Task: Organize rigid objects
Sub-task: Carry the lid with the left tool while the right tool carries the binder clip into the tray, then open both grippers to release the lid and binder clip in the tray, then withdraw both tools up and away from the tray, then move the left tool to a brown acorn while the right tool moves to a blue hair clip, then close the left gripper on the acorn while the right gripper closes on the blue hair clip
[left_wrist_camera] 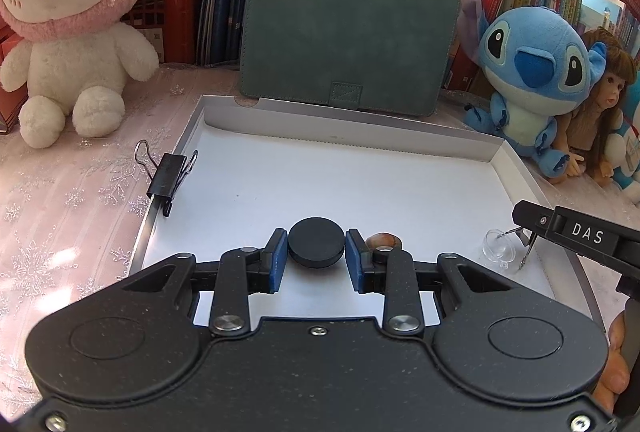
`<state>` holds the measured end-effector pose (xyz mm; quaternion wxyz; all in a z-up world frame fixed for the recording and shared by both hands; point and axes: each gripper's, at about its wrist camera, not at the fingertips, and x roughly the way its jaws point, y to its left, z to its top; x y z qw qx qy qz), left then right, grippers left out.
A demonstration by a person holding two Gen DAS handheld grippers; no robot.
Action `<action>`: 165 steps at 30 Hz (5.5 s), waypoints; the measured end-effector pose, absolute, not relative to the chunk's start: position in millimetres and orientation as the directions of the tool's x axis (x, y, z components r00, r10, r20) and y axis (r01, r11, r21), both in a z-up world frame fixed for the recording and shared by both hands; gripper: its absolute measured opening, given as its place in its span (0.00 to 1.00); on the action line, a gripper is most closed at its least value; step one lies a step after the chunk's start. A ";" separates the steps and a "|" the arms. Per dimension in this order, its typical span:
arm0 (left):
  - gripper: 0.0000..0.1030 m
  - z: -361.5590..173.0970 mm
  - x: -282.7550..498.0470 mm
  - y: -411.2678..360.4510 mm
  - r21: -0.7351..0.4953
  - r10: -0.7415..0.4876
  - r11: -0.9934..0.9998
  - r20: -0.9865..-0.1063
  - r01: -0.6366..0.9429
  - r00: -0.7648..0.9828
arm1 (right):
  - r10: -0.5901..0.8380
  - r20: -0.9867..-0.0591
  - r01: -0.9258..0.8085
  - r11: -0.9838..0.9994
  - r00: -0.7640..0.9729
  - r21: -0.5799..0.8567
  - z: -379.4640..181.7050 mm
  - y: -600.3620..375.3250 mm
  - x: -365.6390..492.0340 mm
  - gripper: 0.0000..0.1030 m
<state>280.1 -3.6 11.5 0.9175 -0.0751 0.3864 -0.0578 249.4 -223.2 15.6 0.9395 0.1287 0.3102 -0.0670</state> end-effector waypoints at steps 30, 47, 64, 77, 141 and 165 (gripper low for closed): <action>0.68 43.6 239.9 -2.0 -0.174 -0.201 0.978 -0.649 0.114 0.734 | 0.031 -0.537 0.135 0.954 0.843 0.267 32.9 -238.4 215.6 0.62; 0.79 52.8 147.9 4.8 -0.174 -0.260 0.966 -0.610 0.194 0.748 | 0.134 -0.436 -0.073 0.985 0.890 0.155 46.8 -230.0 118.6 0.80; 0.84 44.9 68.0 -1.0 -0.153 -0.290 0.957 -0.563 0.248 0.774 | 0.190 -0.395 -0.177 0.982 0.899 0.069 32.4 -217.2 48.5 0.88; 0.85 26.4 41.7 10.1 -0.131 -0.256 0.966 -0.549 0.221 0.795 | 0.194 -0.397 -0.210 0.978 0.897 0.003 14.3 -207.2 20.7 0.93; 0.49 3.0 -4.5 37.2 -0.111 -0.207 0.978 -0.584 0.176 0.784 | 0.098 -0.436 -0.135 0.989 0.895 -0.054 -19.4 -219.9 -9.9 0.84; 0.45 -5.5 1.6 25.1 -0.028 -0.151 0.986 -0.569 0.165 0.809 | 0.088 -0.462 -0.142 0.986 0.882 -0.082 -22.4 -214.1 -1.6 0.57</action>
